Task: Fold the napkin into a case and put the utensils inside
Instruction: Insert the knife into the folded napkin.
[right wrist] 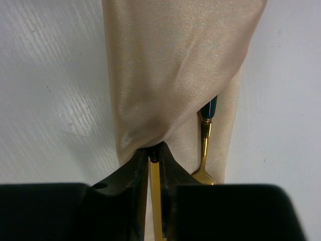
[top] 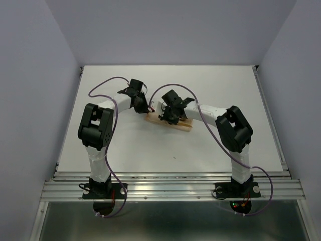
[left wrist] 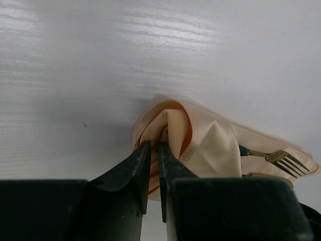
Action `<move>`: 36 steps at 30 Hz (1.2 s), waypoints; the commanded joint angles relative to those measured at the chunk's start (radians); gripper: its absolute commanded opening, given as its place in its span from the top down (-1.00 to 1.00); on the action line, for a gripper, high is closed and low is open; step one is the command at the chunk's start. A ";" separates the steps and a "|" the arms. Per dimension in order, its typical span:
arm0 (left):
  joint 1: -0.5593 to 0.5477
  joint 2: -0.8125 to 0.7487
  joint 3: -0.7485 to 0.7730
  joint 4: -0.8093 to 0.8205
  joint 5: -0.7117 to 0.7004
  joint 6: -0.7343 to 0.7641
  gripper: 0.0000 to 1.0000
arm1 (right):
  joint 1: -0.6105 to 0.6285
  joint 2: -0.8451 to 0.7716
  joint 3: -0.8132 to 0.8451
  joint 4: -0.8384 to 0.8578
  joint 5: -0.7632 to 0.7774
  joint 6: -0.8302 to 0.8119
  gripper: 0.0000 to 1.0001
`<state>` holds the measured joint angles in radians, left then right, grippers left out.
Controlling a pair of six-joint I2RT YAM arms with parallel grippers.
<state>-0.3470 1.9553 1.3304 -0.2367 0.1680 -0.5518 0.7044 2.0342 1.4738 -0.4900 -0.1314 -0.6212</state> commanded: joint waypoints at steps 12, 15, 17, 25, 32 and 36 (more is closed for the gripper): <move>-0.010 -0.024 0.016 -0.007 -0.002 0.006 0.54 | 0.015 -0.072 0.005 0.037 0.084 -0.002 0.30; -0.010 -0.021 0.018 -0.007 0.001 0.007 0.54 | 0.015 -0.104 -0.010 0.048 0.070 0.001 0.29; -0.010 -0.019 0.021 -0.007 0.001 0.007 0.54 | 0.015 -0.123 -0.018 0.054 0.059 0.008 0.28; -0.010 -0.025 0.020 -0.016 -0.005 0.015 0.54 | -0.068 -0.273 -0.121 0.093 -0.011 0.067 0.27; -0.010 -0.036 0.026 -0.023 -0.019 0.018 0.54 | -0.172 -0.425 -0.325 0.091 -0.083 0.127 0.23; -0.010 -0.024 0.023 -0.021 -0.013 0.018 0.55 | -0.198 -0.439 -0.400 0.119 -0.129 0.153 0.24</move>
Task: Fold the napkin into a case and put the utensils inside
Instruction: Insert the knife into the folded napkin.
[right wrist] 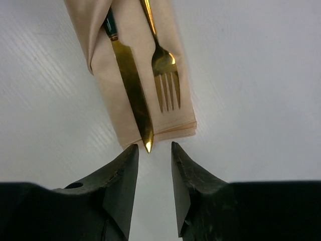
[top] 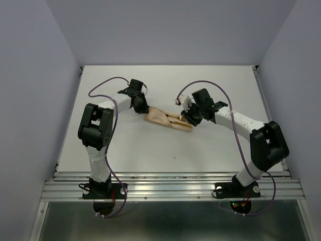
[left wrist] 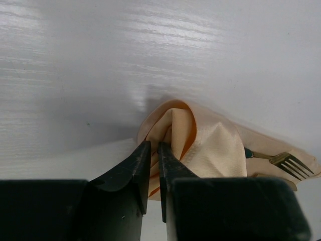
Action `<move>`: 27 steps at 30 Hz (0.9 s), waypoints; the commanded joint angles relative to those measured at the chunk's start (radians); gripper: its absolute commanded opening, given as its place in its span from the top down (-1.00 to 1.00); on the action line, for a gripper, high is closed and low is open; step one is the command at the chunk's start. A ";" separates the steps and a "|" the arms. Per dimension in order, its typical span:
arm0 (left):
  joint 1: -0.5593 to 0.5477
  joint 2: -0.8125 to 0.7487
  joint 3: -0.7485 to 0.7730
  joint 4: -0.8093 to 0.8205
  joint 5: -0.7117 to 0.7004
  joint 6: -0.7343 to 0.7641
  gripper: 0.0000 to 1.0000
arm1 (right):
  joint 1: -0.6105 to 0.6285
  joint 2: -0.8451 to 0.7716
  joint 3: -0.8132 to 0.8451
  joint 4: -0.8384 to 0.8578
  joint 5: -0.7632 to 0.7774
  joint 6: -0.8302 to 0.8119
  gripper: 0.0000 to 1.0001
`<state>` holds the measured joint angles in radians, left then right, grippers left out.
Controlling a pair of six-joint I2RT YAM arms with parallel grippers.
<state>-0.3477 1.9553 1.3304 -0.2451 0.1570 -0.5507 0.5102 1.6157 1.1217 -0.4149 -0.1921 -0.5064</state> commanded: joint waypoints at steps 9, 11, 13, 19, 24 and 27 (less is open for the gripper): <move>-0.010 -0.027 0.009 -0.003 -0.001 0.017 0.55 | -0.025 0.039 -0.042 0.050 -0.116 0.051 0.28; -0.010 -0.027 0.010 -0.003 -0.002 0.018 0.55 | -0.025 0.067 -0.030 0.051 -0.121 0.052 0.31; -0.010 -0.026 0.012 -0.005 -0.001 0.018 0.55 | -0.025 0.082 -0.022 0.056 -0.122 0.057 0.32; -0.010 -0.021 0.012 -0.008 -0.004 0.020 0.55 | -0.025 0.124 -0.007 0.076 -0.110 0.058 0.32; -0.010 -0.018 0.016 -0.008 -0.004 0.020 0.55 | -0.025 0.138 0.000 0.082 -0.099 0.058 0.32; -0.010 -0.015 0.016 -0.003 -0.002 0.015 0.55 | -0.025 0.128 -0.006 0.087 -0.096 0.057 0.32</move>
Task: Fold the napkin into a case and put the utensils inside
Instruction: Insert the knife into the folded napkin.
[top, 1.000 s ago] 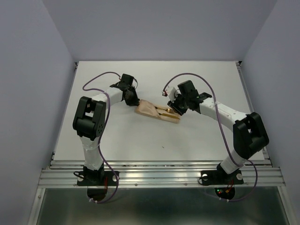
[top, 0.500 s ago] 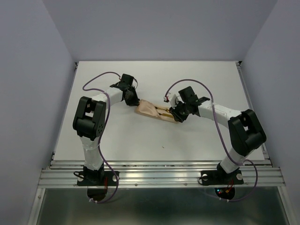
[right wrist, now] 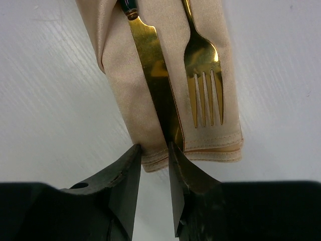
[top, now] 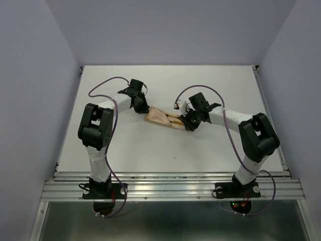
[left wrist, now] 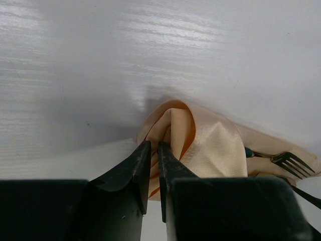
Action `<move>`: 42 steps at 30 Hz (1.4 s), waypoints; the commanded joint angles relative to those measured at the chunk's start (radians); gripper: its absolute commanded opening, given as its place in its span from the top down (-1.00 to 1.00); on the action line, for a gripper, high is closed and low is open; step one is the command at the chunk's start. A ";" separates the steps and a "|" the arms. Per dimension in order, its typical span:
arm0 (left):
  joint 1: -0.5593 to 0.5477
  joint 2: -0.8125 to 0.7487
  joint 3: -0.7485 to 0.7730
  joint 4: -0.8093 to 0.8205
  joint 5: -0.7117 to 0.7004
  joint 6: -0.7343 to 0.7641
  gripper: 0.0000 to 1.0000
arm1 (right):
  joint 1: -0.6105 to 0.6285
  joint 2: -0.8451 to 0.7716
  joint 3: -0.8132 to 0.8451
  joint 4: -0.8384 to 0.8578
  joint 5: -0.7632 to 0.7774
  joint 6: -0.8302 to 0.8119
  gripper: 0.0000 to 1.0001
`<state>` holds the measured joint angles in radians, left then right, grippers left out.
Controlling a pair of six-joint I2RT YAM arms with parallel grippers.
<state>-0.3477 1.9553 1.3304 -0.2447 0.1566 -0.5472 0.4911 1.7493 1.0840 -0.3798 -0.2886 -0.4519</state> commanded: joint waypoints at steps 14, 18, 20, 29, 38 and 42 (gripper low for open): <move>-0.010 -0.006 0.013 -0.004 0.000 0.016 0.55 | -0.006 -0.043 0.030 0.105 0.000 0.019 0.33; -0.010 -0.007 0.009 -0.004 0.003 0.016 0.56 | -0.006 -0.042 0.030 0.117 0.031 0.025 0.31; -0.010 -0.010 0.001 -0.002 0.001 0.016 0.56 | -0.006 -0.033 0.028 0.119 0.051 0.025 0.31; -0.010 -0.001 0.027 -0.024 -0.014 0.033 0.56 | -0.006 0.013 0.010 0.140 0.065 0.036 0.35; -0.010 0.004 0.035 -0.031 -0.015 0.030 0.57 | -0.006 0.029 0.007 0.140 0.046 0.028 0.41; -0.010 0.004 0.033 -0.030 -0.014 0.029 0.57 | -0.006 0.035 0.008 0.139 0.028 0.027 0.40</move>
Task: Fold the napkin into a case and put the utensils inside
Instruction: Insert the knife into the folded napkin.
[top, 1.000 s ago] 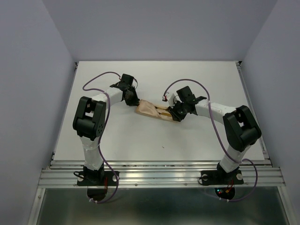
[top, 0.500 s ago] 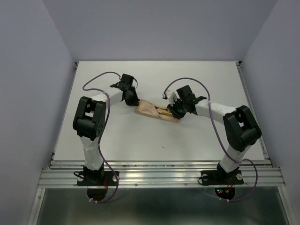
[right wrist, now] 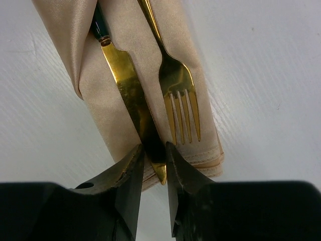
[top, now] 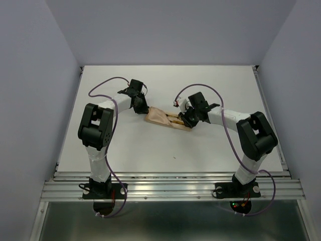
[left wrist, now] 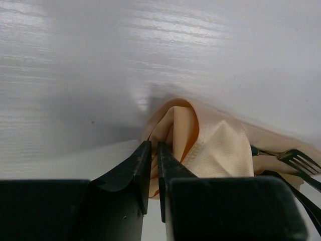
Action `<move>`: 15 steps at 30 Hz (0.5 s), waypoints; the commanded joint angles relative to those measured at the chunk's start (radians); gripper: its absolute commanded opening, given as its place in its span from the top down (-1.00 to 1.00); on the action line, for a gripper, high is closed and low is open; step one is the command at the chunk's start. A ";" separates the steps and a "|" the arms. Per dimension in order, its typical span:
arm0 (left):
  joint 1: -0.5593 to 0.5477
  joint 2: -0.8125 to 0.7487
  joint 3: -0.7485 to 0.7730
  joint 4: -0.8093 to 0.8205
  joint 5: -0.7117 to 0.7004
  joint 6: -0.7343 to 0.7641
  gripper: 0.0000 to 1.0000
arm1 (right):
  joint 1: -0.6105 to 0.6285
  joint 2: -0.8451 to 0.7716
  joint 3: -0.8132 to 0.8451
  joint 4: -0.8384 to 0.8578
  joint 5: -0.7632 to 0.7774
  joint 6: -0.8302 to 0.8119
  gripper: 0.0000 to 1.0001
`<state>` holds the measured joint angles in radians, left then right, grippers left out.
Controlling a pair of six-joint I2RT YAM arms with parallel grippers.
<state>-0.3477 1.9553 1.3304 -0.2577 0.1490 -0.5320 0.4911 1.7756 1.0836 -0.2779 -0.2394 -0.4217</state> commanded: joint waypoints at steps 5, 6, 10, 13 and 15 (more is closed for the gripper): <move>-0.010 0.004 0.029 -0.015 -0.006 0.012 0.57 | -0.006 0.008 0.009 0.042 -0.032 0.000 0.56; -0.010 0.004 0.029 -0.014 -0.005 0.012 0.57 | -0.006 0.008 0.009 0.043 -0.032 0.000 0.56; -0.010 0.008 0.029 -0.015 -0.005 0.010 0.61 | 0.012 0.011 -0.001 0.060 -0.037 0.003 0.59; -0.010 0.004 0.024 -0.014 -0.005 0.010 0.61 | 0.012 0.019 0.004 0.063 -0.035 0.004 0.61; -0.010 0.004 0.021 -0.012 -0.005 0.010 0.61 | 0.021 0.024 0.010 0.066 -0.040 0.004 0.62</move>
<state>-0.3477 1.9625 1.3304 -0.2588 0.1490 -0.5320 0.4934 1.7824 1.0836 -0.2646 -0.2611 -0.4213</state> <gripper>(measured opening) 0.199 0.196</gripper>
